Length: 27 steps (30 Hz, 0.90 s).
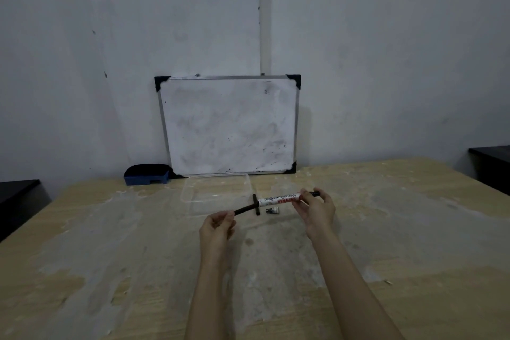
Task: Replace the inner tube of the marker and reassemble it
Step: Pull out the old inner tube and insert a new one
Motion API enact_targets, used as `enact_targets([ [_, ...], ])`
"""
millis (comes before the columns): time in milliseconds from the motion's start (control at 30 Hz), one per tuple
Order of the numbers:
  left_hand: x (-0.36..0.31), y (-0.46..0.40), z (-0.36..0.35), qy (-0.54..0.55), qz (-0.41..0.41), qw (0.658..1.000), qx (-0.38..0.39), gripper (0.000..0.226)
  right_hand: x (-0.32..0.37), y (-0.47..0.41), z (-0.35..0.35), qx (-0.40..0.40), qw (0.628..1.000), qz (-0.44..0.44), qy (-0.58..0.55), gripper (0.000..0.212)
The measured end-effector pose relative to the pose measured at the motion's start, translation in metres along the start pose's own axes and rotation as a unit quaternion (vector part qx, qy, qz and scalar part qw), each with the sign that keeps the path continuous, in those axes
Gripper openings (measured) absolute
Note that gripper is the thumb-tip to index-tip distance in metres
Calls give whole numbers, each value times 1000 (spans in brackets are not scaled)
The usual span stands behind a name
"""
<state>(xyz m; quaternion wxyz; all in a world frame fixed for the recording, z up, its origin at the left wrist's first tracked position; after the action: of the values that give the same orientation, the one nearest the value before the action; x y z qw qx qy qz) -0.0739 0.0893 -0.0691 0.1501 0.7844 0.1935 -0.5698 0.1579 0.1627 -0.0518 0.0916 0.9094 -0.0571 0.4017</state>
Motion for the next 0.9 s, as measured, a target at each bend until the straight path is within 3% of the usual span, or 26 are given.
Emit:
enact_targets([
  [100, -3, 1, 0, -4, -6, 1000, 7, 15, -1, -1, 1, 0, 1000, -7, -1, 28],
  [433, -44, -10, 31, -77, -73, 994, -7, 18, 3, -4, 13, -46, 999, -9, -25, 29],
  [567, -79, -43, 40, -138, -108, 984, -39, 5, 6, -4, 14, -55, 998, -1, -27, 29],
  [767, -81, -102, 27, -257, -57, 964, -28, 29, 1, -11, 18, -50, 998, -15, -46, 29],
  [900, -62, -128, 24, -307, 9, 951, -32, 30, -5, -13, 16, -40, 998, -21, -53, 28],
])
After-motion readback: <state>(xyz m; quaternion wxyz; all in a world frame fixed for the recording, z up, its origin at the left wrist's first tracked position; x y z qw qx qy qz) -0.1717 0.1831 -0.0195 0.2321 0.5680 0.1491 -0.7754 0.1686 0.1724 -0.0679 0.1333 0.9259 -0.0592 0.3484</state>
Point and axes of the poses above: each hand's wrist, its own y-axis away from the middle knuckle, its own z-axis out of the back of the hand, x = y × z, the point moved 9 cm from there along -y, towards the middle knuckle, and after that the axes turned 4 degrees about x, right-handed, at the moved point
